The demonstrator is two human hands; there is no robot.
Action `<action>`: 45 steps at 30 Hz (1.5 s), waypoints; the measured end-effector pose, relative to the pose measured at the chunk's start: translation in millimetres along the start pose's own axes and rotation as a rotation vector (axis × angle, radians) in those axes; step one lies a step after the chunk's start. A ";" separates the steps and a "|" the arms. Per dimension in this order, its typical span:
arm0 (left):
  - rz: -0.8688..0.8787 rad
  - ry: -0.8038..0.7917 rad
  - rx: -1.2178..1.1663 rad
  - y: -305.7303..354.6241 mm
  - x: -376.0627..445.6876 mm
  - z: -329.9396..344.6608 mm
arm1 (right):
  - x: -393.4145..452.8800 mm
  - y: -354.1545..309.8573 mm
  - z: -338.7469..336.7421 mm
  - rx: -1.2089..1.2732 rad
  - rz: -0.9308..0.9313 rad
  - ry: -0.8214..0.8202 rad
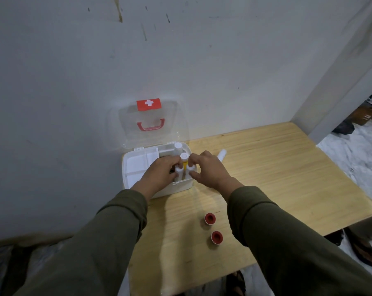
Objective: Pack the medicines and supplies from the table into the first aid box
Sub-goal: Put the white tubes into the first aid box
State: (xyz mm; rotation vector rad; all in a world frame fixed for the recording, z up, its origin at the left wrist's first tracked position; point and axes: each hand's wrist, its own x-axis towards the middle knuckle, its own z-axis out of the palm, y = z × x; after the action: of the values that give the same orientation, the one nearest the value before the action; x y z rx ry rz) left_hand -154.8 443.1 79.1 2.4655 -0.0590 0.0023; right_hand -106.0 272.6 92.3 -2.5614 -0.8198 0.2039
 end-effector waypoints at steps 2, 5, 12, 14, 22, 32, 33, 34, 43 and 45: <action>0.002 0.002 0.005 -0.7 -0.9 0.6 | 1.7 1.1 0.8 -0.019 0.010 -0.016; 0.014 0.007 0.002 -0.7 -2.0 0.5 | 1.5 1.1 0.5 -0.031 0.006 -0.021; -0.027 -0.023 -0.060 -0.5 -3.0 -1.5 | -3.3 0.3 -3.1 0.047 -0.009 -0.018; -0.028 -0.026 -0.085 0.1 -3.4 -2.9 | -4.4 -0.2 -3.7 0.059 -0.009 -0.014; -0.047 -0.026 -0.141 0.3 -5.3 -8.8 | -6.2 -3.1 -5.9 0.104 0.000 0.040; -0.091 0.085 -0.102 11.9 -19.9 -16.9 | -16.5 -1.1 -18.6 0.096 -0.007 0.055; -0.096 0.109 -0.097 14.2 -22.5 -17.2 | -18.8 0.2 -20.3 0.086 -0.009 0.050; -0.104 0.134 -0.093 16.9 -25.5 -17.1 | -21.7 1.9 -22.0 0.078 -0.012 0.043; -0.229 0.400 -0.132 51.2 -69.6 18.8 | -66.1 37.4 -24.3 0.072 -0.085 -0.119; -0.281 0.432 -0.135 59.8 -83.5 38.7 | -74.8 50.0 -22.5 0.070 -0.104 -0.170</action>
State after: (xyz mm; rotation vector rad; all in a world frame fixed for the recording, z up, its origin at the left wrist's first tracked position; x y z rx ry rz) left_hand -241.2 375.9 84.8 2.2667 0.4579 0.3935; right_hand -134.9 184.6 90.2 -2.4533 -0.9877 0.4155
